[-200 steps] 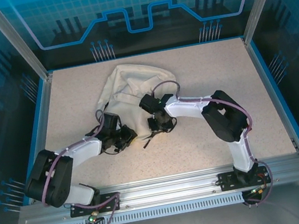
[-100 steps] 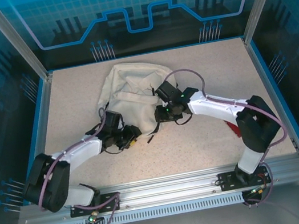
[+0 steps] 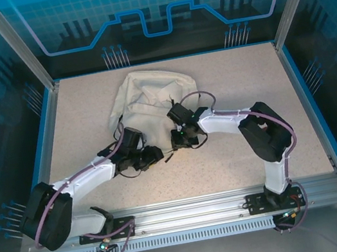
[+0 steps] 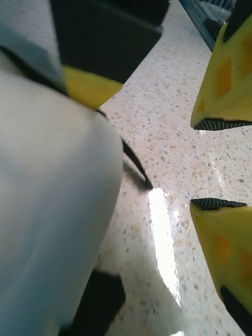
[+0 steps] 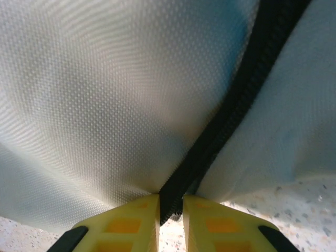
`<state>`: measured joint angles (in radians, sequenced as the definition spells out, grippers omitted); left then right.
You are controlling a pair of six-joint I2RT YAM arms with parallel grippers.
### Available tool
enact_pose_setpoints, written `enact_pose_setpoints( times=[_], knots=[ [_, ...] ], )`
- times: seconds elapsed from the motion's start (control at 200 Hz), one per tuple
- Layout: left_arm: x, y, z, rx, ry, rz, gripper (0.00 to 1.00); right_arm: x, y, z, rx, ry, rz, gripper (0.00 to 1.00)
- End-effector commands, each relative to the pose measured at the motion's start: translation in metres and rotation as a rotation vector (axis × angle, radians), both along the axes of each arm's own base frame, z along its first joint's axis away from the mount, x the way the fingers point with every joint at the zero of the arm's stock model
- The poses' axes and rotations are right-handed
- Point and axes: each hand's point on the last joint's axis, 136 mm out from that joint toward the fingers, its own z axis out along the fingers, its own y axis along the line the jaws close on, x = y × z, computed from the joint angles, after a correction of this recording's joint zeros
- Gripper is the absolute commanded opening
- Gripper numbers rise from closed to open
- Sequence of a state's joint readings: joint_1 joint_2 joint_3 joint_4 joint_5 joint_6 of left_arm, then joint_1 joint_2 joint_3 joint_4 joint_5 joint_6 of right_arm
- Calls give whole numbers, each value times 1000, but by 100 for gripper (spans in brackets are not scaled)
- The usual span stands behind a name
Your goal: Pack the student bag
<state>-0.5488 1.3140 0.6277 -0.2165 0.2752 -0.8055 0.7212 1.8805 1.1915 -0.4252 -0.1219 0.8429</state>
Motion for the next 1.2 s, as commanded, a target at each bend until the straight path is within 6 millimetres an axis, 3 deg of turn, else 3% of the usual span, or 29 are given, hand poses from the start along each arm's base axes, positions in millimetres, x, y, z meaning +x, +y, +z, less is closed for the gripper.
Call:
enact_pose_setpoints(
  times=[0.0,0.07,0.16,0.415,0.705,0.955,1.106,1.196],
  knots=[
    [9,-18,7,22,-134,-120,43,4,3,23,81,-31,-12,23],
    [9,-25,4,41,-166,-184,44,9,-3,42,121,-66,-30,31],
    [12,-30,-4,96,-197,-251,44,13,-15,50,162,-68,-60,43],
    [25,-40,-21,180,-237,-350,45,27,-44,40,184,-14,-124,48],
    [35,-43,-38,217,-238,-348,41,45,-44,24,209,21,-134,58],
    [34,-38,-46,245,-238,-348,17,60,-36,10,236,20,-137,55],
    [28,-28,-46,273,-245,-344,0,66,-35,6,233,14,-150,38],
    [24,-18,-46,302,-239,-329,0,68,-43,0,185,15,-175,27]
  ],
)
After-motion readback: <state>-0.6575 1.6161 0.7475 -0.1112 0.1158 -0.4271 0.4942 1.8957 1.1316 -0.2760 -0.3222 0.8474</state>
